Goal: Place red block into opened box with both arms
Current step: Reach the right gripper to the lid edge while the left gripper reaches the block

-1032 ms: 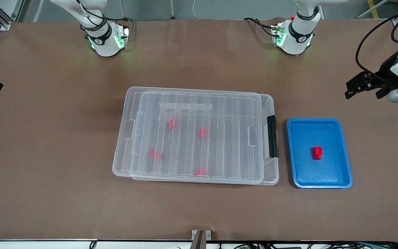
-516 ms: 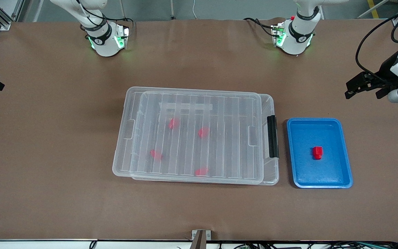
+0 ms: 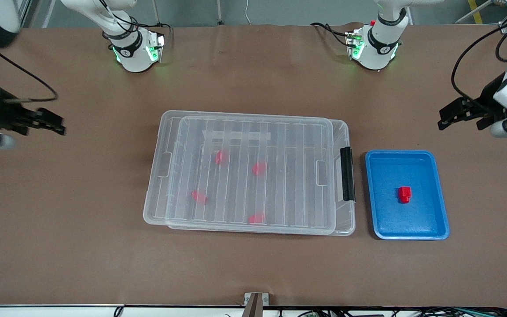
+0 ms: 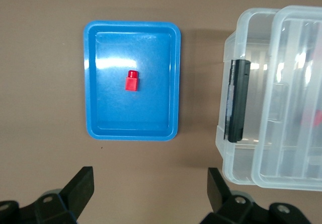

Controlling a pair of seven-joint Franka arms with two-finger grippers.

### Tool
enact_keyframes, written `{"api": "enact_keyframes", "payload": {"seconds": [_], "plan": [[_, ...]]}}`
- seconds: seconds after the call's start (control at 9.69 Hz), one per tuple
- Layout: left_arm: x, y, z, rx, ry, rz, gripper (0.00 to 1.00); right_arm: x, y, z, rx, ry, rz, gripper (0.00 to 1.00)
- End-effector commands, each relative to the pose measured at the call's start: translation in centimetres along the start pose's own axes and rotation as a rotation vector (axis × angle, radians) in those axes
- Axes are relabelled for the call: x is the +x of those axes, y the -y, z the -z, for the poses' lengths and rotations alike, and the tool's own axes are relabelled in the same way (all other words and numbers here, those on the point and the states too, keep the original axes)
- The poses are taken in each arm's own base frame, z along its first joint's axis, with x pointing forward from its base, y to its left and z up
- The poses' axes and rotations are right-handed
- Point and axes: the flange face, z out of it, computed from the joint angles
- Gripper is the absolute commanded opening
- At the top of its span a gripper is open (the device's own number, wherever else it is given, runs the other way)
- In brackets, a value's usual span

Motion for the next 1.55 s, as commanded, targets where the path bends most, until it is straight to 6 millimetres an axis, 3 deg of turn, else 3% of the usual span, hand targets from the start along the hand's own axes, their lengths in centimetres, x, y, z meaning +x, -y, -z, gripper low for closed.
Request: {"api": "enact_keyframes", "payload": {"seconds": [0.0, 0.21, 0.41, 0.72, 0.93, 1.13, 1.24, 1.44], "plan": [[4.4, 0.2, -9.2, -0.003, 0.052, -0.001, 0.99, 2.4, 5.1, -4.0, 0.035, 0.022, 0.024, 1.0], [6.4, 0.9, -14.3, -0.006, 0.075, -0.002, 0.99, 4.5, 9.9, -9.1, 0.054, 0.033, 0.071, 1.0], [7.2, 1.4, -21.0, 0.043, 0.121, -0.023, 0.99, 5.6, 12.6, -12.3, 0.049, 0.024, 0.103, 1.0], [8.0, 2.6, -29.7, 0.049, 0.132, -0.019, 0.99, 8.6, 10.1, -16.9, 0.047, -0.014, 0.06, 1.0], [8.3, 3.1, -31.6, 0.038, 0.123, -0.009, 0.99, 9.2, 10.3, -19.9, 0.041, -0.021, 0.062, 1.0], [8.5, 4.0, -36.2, 0.034, 0.117, 0.004, 0.99, 9.4, 9.2, -20.2, 0.036, -0.018, 0.05, 1.0], [8.6, 5.3, -37.2, 0.047, 0.117, 0.018, 0.99, 9.4, 9.3, -20.3, 0.036, -0.016, 0.053, 1.0], [7.9, 5.6, -39.4, 0.047, 0.137, 0.019, 0.99, 9.5, 8.2, -20.4, 0.01, -0.016, 0.055, 1.0]]}}
